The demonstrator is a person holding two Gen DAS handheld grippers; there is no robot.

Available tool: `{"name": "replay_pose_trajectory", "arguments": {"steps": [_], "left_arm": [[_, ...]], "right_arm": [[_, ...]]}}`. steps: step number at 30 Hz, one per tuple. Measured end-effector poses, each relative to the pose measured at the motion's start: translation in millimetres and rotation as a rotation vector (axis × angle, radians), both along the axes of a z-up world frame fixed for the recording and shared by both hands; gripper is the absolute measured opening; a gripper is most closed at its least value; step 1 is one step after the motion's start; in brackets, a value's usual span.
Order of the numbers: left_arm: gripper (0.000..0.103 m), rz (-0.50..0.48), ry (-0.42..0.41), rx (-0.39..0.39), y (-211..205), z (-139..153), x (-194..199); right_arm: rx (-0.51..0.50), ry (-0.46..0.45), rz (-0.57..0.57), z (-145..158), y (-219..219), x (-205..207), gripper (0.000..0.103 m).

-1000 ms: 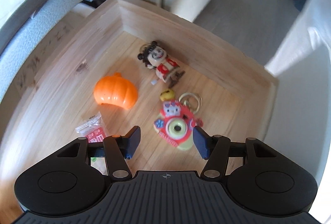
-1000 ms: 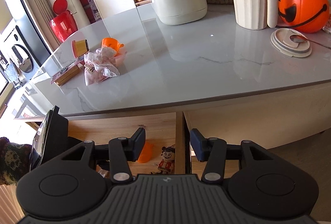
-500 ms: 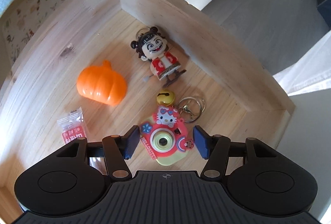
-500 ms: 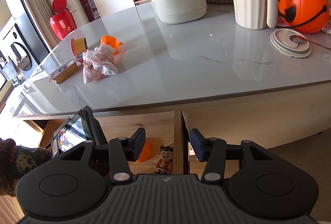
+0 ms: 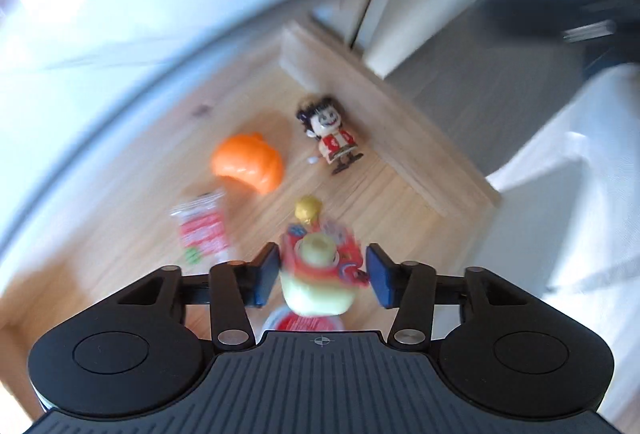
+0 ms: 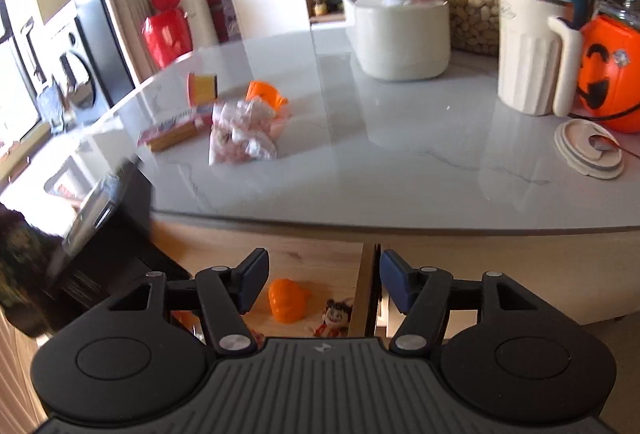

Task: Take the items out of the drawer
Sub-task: 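Open the left tool fingers over the pink Hello Kitty toy, then grasp the Hello Kitty toy with the left tool while the right tool grasps the orange pumpkin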

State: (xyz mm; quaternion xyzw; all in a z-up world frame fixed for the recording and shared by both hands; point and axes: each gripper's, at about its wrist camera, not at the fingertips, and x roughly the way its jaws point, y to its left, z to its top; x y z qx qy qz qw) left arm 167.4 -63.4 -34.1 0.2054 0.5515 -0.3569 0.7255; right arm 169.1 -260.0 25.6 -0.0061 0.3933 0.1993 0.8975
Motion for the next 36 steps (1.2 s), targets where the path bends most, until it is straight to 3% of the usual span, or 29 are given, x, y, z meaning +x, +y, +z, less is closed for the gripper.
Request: {"name": "replay_pose_trajectory", "arguments": {"steps": [4,8,12,15,18,22,25,30,36], "left_arm": [[0.049,0.072,-0.065,-0.063,67.8,19.8,-19.0],[0.048,0.192,-0.071,-0.139,123.6,24.1,-14.0],[0.048,0.295,-0.069,-0.224,148.2,8.4,-2.3],[0.048,0.310,-0.074,-0.250,158.7,14.4,1.1],[0.048,0.303,-0.064,-0.260,163.5,17.1,2.2],[0.048,0.300,-0.050,-0.254,165.1,12.8,-0.4],[0.048,0.298,-0.048,-0.253,163.6,8.4,-0.5],[0.048,0.290,-0.057,-0.247,163.2,7.5,-1.4],[0.048,0.254,-0.080,-0.237,155.9,11.3,-5.9]], "right_arm": [[-0.082,0.126,0.118,-18.7,29.5,24.5,0.062],[-0.210,0.181,0.270,-45.4,77.2,38.9,0.060],[-0.329,0.235,0.387,-83.0,120.5,54.3,0.052],[-0.458,0.213,0.476,-109.0,143.0,54.5,0.051],[-0.513,0.236,0.504,-127.2,153.2,58.2,0.051],[-0.563,0.190,0.479,-138.9,162.1,62.9,0.051],[-0.540,0.149,0.436,-145.0,161.8,65.5,0.050],[-0.495,0.201,0.382,-152.9,154.4,77.5,0.038],[-0.463,0.258,0.551,-113.8,161.9,55.2,0.038]]}}
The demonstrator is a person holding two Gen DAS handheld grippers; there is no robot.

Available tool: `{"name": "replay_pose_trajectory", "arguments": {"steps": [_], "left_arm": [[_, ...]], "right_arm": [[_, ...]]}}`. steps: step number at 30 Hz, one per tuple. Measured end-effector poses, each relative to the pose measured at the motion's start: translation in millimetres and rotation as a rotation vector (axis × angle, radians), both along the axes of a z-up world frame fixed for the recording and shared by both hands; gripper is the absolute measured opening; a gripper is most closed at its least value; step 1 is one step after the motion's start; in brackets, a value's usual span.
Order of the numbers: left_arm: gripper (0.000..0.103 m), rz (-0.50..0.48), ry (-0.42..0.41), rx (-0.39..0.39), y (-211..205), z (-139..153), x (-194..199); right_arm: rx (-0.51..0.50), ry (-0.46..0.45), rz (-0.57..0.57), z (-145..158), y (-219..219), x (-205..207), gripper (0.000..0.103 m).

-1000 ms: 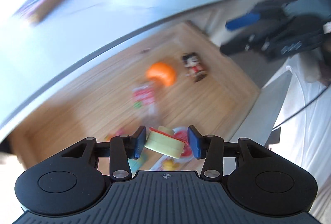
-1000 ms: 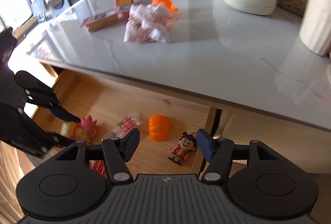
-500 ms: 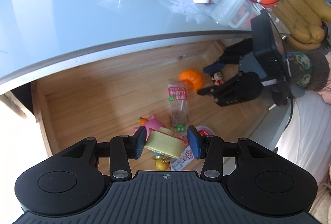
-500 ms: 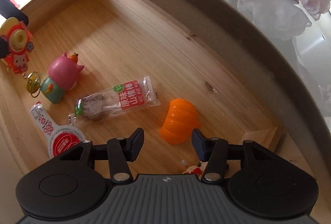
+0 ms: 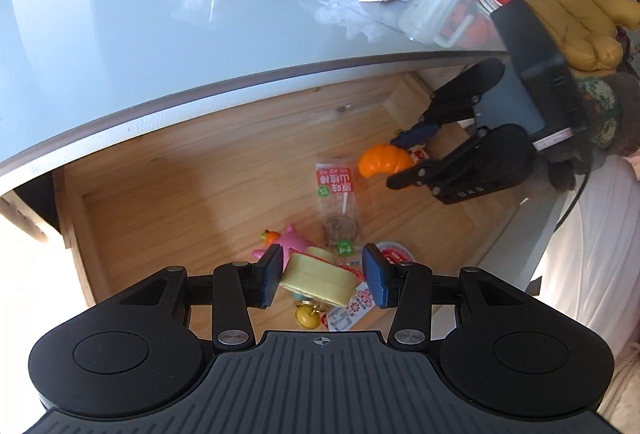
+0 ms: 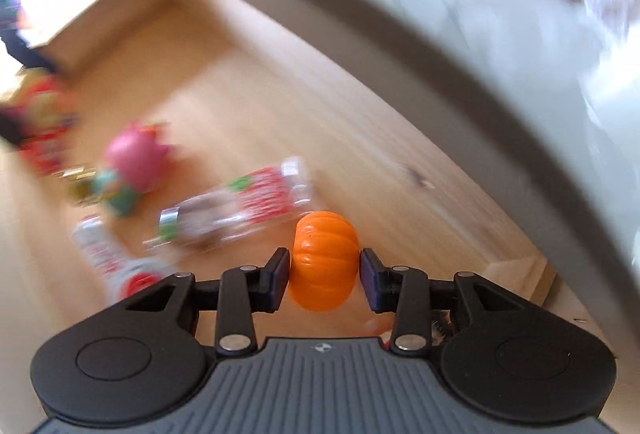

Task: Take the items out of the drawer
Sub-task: 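Grasp the Hello Kitty toy with the left tool while the right tool grasps the orange pumpkin, then place the Hello Kitty toy and orange pumpkin on the countertop with both tools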

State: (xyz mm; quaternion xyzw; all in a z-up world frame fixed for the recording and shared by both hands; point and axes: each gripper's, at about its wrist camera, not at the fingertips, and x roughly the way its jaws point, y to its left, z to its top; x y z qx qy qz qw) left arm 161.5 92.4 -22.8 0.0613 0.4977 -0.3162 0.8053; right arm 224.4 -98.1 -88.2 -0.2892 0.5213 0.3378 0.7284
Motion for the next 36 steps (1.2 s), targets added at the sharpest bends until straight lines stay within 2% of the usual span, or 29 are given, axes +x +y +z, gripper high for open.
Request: {"name": "replay_pose_trajectory", "arguments": {"steps": [3,5,6,8,11,13,15,17,20,22,25,28,32,34,36], "left_arm": [[0.048,-0.030,-0.027,-0.001,-7.8,12.7,-10.3],[0.048,-0.036,-0.068,-0.055,-8.8,40.9,-15.9],[0.048,-0.036,-0.110,-0.077,-8.3,60.2,-16.7],[0.047,-0.017,-0.249,-0.096,-8.2,106.4,-14.7],[0.047,0.062,-0.482,-0.111,-9.7,169.4,-1.1],[0.047,0.128,-0.553,-0.151,-9.2,190.0,16.3],[0.047,0.246,-0.608,-0.174,-6.6,191.6,40.5],[0.047,0.348,-0.619,-0.185,0.6,174.9,65.2],[0.047,0.437,-0.542,-0.168,11.9,138.1,96.0],[0.047,0.464,-0.476,-0.147,19.4,112.7,111.1],[0.040,0.479,-0.448,-0.113,29.7,87.6,115.6],[0.046,0.441,-0.483,-0.122,37.4,78.0,110.8],[0.048,0.419,-0.538,-0.063,34.9,81.5,101.1],[0.045,0.445,-0.590,-0.049,38.2,86.9,94.6],[0.045,0.494,-0.646,-0.100,45.4,99.8,90.2]], "right_arm": [[0.039,0.000,0.052,36.1,2.2,-21.7,0.038],[0.087,-0.025,0.051,62.9,1.3,-36.2,0.038],[0.126,-0.054,0.039,82.1,-0.8,-40.6,0.038],[0.218,-0.133,0.004,125.1,-12.3,-43.9,0.038],[0.361,-0.307,-0.092,192.2,-31.3,-36.9,0.038],[0.426,-0.416,-0.140,225.9,-34.9,-28.4,0.038],[0.479,-0.476,-0.193,244.9,-37.9,-12.2,0.038],[0.505,-0.481,-0.229,244.3,-30.7,1.8,0.038],[0.493,-0.469,-0.261,218.9,-14.7,22.3,0.038],[0.459,-0.451,-0.269,197.4,-1.9,35.1,0.038],[0.381,-0.445,-0.260,158.2,15.5,40.9,0.038],[0.337,-0.450,-0.237,135.6,26.0,34.6,0.038],[0.276,-0.457,-0.185,124.9,41.9,32.5,0.037],[0.264,-0.452,-0.176,121.0,45.3,31.6,0.037],[0.273,-0.475,-0.173,128.5,41.5,25.9,0.037]]}}
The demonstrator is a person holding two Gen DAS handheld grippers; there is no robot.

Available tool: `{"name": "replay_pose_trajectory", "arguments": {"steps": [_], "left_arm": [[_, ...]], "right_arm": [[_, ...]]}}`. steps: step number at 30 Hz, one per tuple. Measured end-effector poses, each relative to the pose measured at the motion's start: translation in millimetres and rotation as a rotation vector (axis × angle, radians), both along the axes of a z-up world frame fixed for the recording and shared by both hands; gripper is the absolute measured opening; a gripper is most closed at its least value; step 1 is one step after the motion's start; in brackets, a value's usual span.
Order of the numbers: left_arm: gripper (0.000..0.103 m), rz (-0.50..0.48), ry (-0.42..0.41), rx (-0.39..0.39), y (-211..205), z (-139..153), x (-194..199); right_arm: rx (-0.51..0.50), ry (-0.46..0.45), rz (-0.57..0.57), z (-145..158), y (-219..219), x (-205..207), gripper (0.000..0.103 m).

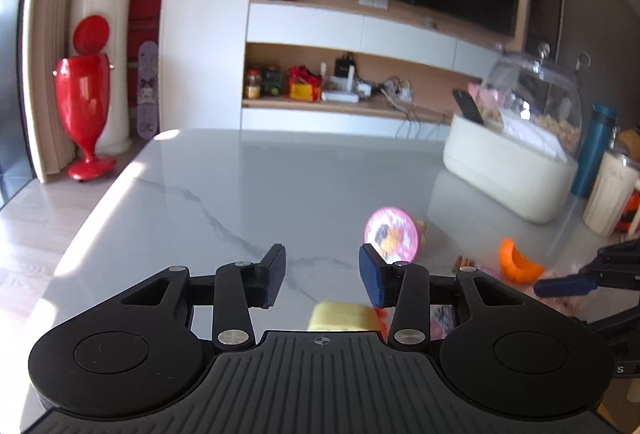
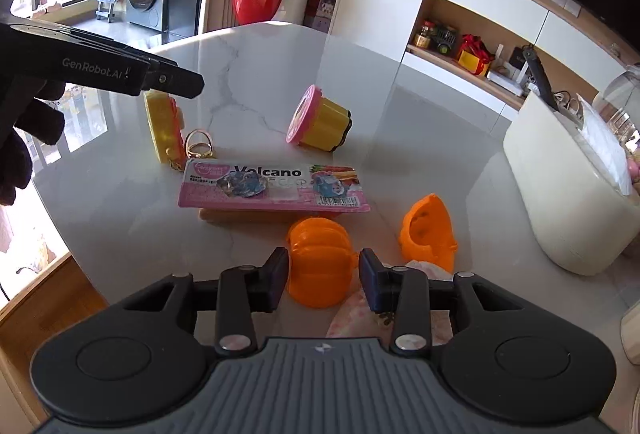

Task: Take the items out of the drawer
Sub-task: 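Place the Hello Kitty toy and orange pumpkin on the countertop with both tools, then grasp the pink pig toy with the left tool while the right tool reaches the figurine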

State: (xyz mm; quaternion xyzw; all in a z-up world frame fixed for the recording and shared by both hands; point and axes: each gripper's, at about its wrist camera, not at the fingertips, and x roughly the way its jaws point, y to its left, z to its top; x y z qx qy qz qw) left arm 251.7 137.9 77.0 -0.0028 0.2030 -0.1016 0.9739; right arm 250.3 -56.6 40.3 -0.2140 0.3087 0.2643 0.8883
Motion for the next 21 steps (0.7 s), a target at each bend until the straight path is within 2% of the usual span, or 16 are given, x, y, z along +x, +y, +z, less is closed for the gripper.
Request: {"name": "replay_pose_trajectory", "arguments": {"steps": [2,5,8,11,13,15,16,18,20,21], "left_arm": [[0.045,0.016,-0.053,-0.059,8.5,15.4,-7.6],[0.044,-0.007,-0.079,-0.080,11.6,37.2,-21.0],[0.044,-0.107,-0.070,-0.094,6.9,46.2,-41.2],[0.043,-0.245,-0.002,-0.048,-12.1,41.6,-61.1],[0.043,-0.352,0.073,0.005,-28.5,34.0,-73.0],[0.044,-0.492,0.218,0.096,-54.4,15.8,-82.4],[0.044,-0.539,0.295,0.165,-69.0,2.7,-86.5],[0.044,-0.589,0.442,0.327,-95.7,-31.1,-92.6],[0.044,-0.611,0.546,0.419,-110.8,-64.1,-96.4],[0.044,-0.624,0.587,0.439,-113.6,-77.3,-97.1]], "right_arm": [[0.048,-0.030,0.010,15.6,-9.7,-8.8,0.039],[0.111,-0.055,0.013,43.5,-31.8,-20.9,0.042],[0.158,-0.042,0.022,64.0,-60.9,-34.9,0.046],[0.189,0.016,0.012,70.2,-94.7,-49.4,0.047],[0.212,0.082,-0.012,65.5,-115.7,-56.8,0.047],[0.221,0.154,-0.026,54.7,-134.7,-64.6,0.047],[0.216,0.180,-0.035,48.1,-142.6,-69.0,0.047],[0.196,0.218,-0.059,32.3,-155.2,-75.8,0.047],[0.208,0.248,-0.103,16.1,-166.7,-78.9,0.047],[0.226,0.270,-0.128,8.9,-170.5,-76.3,0.047]]}}
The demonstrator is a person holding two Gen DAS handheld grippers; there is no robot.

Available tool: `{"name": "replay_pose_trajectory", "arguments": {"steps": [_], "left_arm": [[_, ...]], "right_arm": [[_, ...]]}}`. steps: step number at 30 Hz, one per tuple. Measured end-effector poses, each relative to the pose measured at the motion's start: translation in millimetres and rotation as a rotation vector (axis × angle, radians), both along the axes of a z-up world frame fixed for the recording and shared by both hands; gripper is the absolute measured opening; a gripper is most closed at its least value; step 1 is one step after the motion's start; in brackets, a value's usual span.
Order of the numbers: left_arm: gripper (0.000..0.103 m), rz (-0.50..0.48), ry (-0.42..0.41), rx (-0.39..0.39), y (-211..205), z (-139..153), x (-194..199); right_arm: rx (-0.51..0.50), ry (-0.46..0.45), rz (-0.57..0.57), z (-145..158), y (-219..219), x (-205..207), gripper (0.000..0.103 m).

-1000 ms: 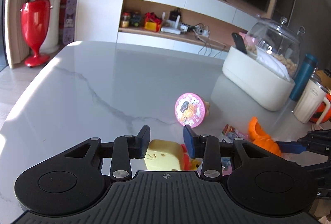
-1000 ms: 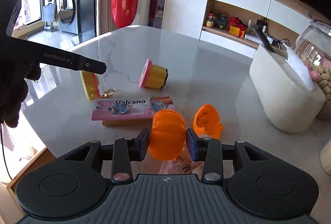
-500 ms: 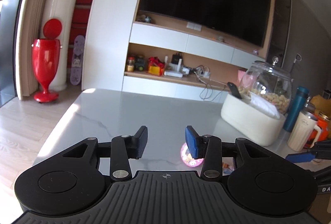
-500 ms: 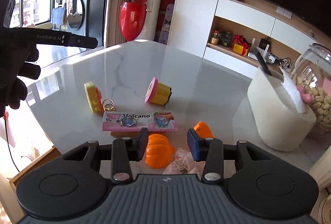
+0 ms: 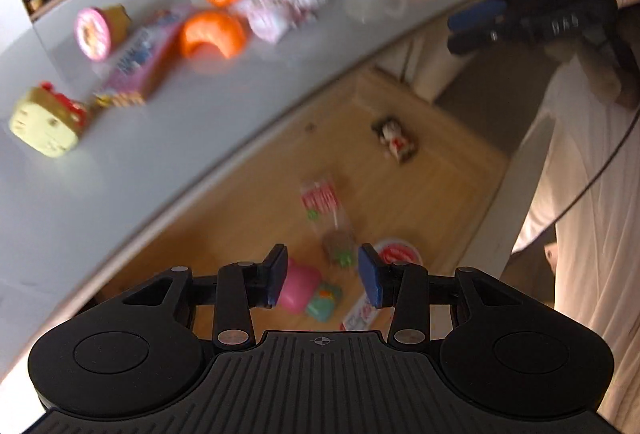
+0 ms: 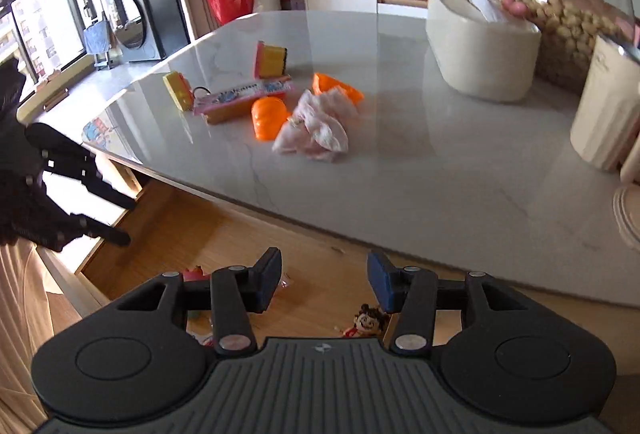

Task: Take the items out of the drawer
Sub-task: 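Grasp the pink pig toy with the left tool while the right tool reaches the figurine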

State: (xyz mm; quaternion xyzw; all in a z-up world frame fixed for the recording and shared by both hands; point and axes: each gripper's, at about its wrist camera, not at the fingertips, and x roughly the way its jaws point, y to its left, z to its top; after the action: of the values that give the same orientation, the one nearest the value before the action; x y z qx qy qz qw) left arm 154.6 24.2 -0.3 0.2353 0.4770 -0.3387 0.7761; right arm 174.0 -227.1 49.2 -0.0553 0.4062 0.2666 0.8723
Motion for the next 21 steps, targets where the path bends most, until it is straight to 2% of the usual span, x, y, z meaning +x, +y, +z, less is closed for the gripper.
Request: {"name": "replay_pose_trajectory", "arguments": {"steps": [2,4,7,9,12,15,21], "left_arm": [[0.044,-0.003,0.072,0.060,-6.8,-21.5,4.5],[0.044,0.050,0.112,0.084,-8.8,-33.6,13.0],[0.044,0.206,0.162,0.096,-4.5,-50.0,30.6],[0.044,0.316,0.209,0.070,-0.6,-59.5,41.3],[0.044,0.429,0.277,0.060,0.3,-75.4,55.3],[0.044,0.452,0.257,0.113,-6.2,-86.5,63.0],[0.044,0.404,0.246,0.229,-21.5,-102.0,65.9]], "right_arm": [[0.032,0.048,-0.048,-15.1,-6.9,4.1,0.047],[0.045,0.079,-0.081,-27.3,-10.7,7.0,0.047],[0.010,0.095,-0.099,-36.0,-9.8,9.0,0.047],[0.019,0.098,-0.088,-36.3,-9.8,8.4,0.047],[0.008,0.090,-0.075,-37.1,-8.0,6.3,0.047],[-0.008,0.089,-0.059,-38.2,-6.4,3.5,0.047],[-0.050,0.087,-0.037,-41.4,-2.0,-0.2,0.047]]}}
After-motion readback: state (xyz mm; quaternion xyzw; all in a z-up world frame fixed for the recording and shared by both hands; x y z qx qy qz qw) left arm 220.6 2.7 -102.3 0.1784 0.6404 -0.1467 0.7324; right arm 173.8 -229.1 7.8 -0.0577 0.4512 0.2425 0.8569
